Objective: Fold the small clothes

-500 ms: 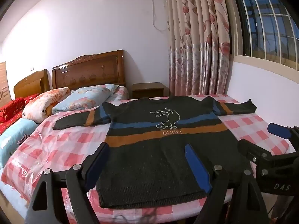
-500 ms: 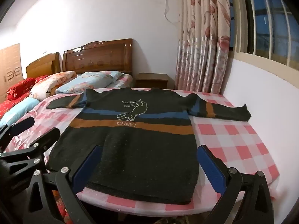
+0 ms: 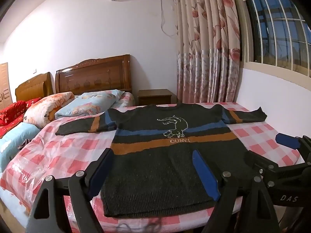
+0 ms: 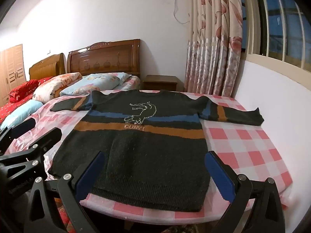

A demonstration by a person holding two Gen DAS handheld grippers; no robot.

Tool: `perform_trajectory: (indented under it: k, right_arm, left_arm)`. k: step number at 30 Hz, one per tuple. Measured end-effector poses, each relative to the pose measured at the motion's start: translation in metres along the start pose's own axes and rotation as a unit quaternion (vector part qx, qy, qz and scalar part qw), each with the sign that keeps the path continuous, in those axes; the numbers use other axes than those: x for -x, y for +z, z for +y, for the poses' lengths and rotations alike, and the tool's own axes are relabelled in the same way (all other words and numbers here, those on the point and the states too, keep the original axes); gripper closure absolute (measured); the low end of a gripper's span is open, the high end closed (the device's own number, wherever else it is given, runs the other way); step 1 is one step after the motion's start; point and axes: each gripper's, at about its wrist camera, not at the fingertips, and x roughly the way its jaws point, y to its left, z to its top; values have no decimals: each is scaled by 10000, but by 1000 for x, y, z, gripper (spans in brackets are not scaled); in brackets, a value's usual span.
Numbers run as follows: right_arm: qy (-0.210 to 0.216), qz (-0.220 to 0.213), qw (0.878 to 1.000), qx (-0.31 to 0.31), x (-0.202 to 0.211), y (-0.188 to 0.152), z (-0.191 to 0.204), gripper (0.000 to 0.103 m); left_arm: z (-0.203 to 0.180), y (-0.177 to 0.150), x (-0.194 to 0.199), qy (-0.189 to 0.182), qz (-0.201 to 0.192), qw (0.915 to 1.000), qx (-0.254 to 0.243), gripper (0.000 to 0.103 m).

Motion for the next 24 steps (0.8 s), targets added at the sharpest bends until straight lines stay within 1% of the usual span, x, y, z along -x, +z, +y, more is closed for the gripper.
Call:
perform_trajectory:
  k: [24]
  right_arm:
    - [76, 149, 9999, 42, -5, -5, 3, 0]
  left_arm:
    - [-1, 2, 3, -26, -15, 10000, 29, 19]
